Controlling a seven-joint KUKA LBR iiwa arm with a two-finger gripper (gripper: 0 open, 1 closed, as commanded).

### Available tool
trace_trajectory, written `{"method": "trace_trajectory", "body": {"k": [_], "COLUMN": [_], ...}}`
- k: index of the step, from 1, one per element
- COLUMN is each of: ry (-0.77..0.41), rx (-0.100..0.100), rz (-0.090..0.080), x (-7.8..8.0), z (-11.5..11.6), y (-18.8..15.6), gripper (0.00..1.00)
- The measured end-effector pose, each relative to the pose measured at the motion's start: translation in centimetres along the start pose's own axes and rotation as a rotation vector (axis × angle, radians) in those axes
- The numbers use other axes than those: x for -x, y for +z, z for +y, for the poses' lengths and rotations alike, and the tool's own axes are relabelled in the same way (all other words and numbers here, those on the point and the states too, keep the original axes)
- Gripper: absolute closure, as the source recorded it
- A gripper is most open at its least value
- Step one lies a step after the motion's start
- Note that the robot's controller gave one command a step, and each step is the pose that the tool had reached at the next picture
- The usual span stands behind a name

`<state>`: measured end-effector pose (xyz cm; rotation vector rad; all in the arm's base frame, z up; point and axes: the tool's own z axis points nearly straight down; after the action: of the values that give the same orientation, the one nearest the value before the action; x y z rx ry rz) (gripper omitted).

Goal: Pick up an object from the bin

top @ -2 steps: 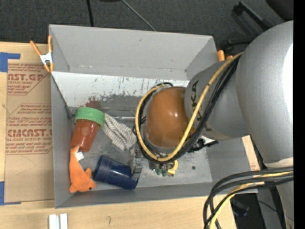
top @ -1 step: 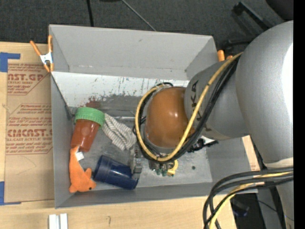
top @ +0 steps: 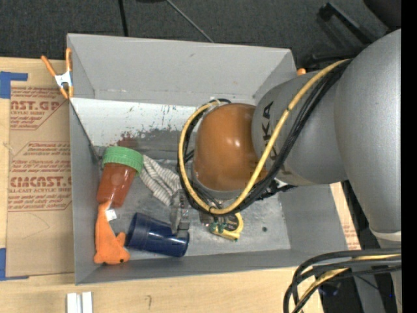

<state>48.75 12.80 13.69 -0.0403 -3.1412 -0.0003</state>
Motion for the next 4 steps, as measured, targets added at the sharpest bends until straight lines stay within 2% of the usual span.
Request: {"method": "trace_trajectory", "body": {"k": [1, 2, 3, 4], "ry": [0.0, 0.126, 0.126, 0.148], "rx": [0.002, 0.001, 0.001, 0.002], "rz": [-0.002, 0.0, 0.0, -0.005], "x": [0.1, -0.7, -0.7, 0.5], "z": [0.7, 1.7, 1.7, 0.1], "y": [-2.8, -2.6, -2.6, 3.2], "gripper": [1.0, 0.0, 0.0, 0.0]}}
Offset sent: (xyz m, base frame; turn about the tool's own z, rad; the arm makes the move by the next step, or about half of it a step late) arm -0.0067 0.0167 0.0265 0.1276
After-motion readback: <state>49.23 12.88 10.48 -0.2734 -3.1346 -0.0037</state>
